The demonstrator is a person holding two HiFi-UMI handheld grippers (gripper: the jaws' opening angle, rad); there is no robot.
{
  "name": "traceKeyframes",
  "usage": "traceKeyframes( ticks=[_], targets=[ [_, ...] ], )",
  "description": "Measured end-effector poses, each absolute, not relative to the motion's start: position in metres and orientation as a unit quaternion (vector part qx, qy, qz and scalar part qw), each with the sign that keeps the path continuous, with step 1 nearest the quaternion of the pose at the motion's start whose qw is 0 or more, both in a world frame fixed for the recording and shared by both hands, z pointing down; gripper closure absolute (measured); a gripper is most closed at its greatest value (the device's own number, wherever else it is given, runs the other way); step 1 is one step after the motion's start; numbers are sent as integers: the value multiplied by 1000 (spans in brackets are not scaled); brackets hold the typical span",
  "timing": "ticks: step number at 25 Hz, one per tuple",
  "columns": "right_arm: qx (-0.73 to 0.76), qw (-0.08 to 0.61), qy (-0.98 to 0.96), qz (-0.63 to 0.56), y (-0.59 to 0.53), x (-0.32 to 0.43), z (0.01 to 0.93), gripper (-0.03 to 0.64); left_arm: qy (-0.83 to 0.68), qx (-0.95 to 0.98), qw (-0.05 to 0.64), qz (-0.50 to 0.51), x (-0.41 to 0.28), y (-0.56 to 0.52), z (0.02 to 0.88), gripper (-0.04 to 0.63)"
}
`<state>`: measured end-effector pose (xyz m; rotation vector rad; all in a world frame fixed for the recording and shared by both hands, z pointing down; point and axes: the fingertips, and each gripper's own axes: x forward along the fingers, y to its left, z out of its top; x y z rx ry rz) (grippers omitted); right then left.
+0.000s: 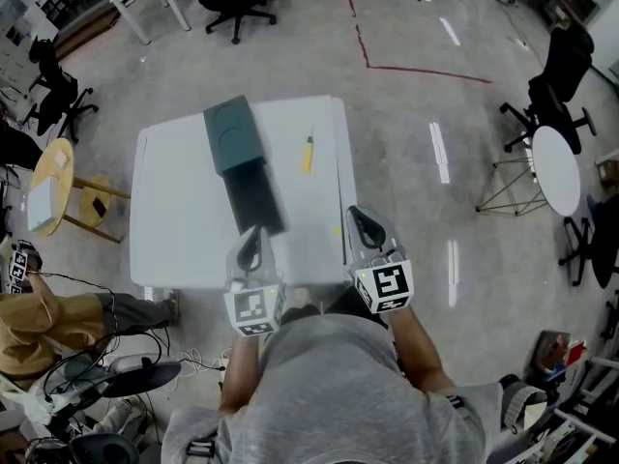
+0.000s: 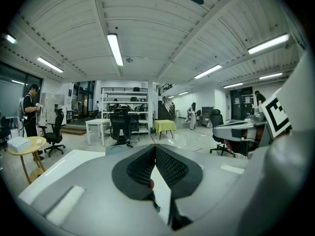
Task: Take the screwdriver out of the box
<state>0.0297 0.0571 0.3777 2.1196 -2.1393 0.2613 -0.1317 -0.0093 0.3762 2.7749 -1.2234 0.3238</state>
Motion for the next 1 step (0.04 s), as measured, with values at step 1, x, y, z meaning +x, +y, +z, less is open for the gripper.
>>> traceKeyframes(
  ticks=[1],
  targets=[
    [700, 59, -706, 86, 57, 30, 377, 614, -401, 909, 46, 106, -131, -9, 375, 583]
  ],
)
